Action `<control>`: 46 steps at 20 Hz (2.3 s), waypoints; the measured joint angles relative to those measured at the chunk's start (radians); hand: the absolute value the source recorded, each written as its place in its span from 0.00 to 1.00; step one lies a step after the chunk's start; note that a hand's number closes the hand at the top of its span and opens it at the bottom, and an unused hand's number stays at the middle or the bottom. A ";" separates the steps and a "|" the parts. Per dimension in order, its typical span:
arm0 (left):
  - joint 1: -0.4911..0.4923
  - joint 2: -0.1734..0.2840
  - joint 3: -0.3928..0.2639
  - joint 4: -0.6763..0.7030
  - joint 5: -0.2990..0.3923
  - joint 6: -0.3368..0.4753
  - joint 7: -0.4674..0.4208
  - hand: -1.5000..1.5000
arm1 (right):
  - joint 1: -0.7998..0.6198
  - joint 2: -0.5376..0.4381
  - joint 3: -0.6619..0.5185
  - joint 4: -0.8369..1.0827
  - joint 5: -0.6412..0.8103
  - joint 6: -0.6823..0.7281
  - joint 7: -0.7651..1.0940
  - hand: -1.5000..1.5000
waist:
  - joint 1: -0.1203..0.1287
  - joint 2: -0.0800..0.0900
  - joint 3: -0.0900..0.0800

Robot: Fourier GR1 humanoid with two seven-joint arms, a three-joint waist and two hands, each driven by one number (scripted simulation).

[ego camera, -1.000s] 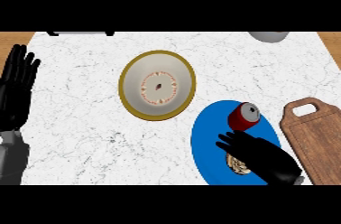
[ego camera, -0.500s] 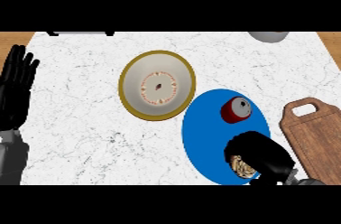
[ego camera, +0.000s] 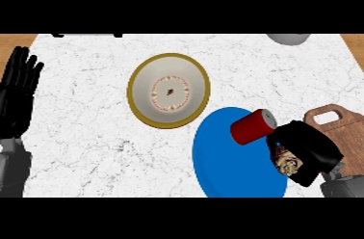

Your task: Pick the cupcake from the plate and place it in the bowl

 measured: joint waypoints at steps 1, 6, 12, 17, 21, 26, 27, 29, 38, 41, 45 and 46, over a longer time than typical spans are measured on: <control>0.001 0.000 -0.001 -0.001 0.001 -0.004 -0.004 0.50 | -0.024 -0.022 -0.053 0.049 -0.009 0.001 0.010 1.00 | 0.006 0.003 0.001; -0.016 -0.008 -0.014 -0.009 0.000 -0.004 0.003 0.50 | -0.169 -0.137 -0.264 0.310 -0.040 -0.010 0.035 1.00 | 0.026 0.011 0.002; -0.027 -0.015 -0.019 0.012 -0.015 0.005 -0.006 0.50 | -0.350 -0.208 -0.378 0.552 -0.036 -0.125 -0.007 1.00 | 0.021 0.006 0.001; -0.011 -0.015 -0.016 -0.007 -0.017 0.010 0.011 0.50 | -0.451 -0.251 -0.440 0.559 -0.131 -0.051 -0.091 1.00 | 0.008 -0.002 0.000; 0.003 -0.008 -0.001 -0.001 -0.012 0.003 0.002 0.50 | -0.505 -0.264 -0.479 0.496 -0.212 0.020 -0.124 1.00 | -0.001 -0.005 -0.001; 0.007 -0.003 0.006 -0.009 -0.008 -0.001 0.011 0.50 | -0.563 -0.191 -0.510 0.356 -0.342 0.158 -0.043 1.00 | -0.010 -0.010 -0.002; -0.001 0.000 0.008 0.000 -0.009 0.000 0.010 0.50 | -0.589 -0.179 -0.515 0.345 -0.368 0.189 -0.018 1.00 | -0.010 -0.010 -0.002; -0.001 -0.002 0.006 -0.008 -0.010 0.003 0.015 0.50 | -0.626 -0.138 -0.516 0.302 -0.413 0.244 0.052 1.00 | -0.009 -0.010 -0.002; 0.007 -0.008 0.006 -0.007 -0.011 -0.005 0.005 0.50 | -0.807 0.055 -0.465 0.158 -0.537 0.382 0.429 1.00 | -0.004 -0.008 -0.002; 0.006 -0.003 0.011 0.002 -0.006 -0.016 -0.002 0.50 | -0.861 0.126 -0.411 0.156 -0.532 0.377 0.519 1.00 | 0.000 -0.007 -0.002; 0.006 -0.013 0.001 -0.021 -0.014 -0.006 0.009 0.50 | -0.902 0.215 -0.338 0.165 -0.512 0.363 0.613 1.00 | 0.002 -0.006 -0.001; 0.012 -0.012 -0.001 -0.028 -0.014 -0.010 0.013 0.50 | -0.905 0.241 -0.318 0.168 -0.504 0.354 0.633 1.00 | 0.003 -0.006 -0.001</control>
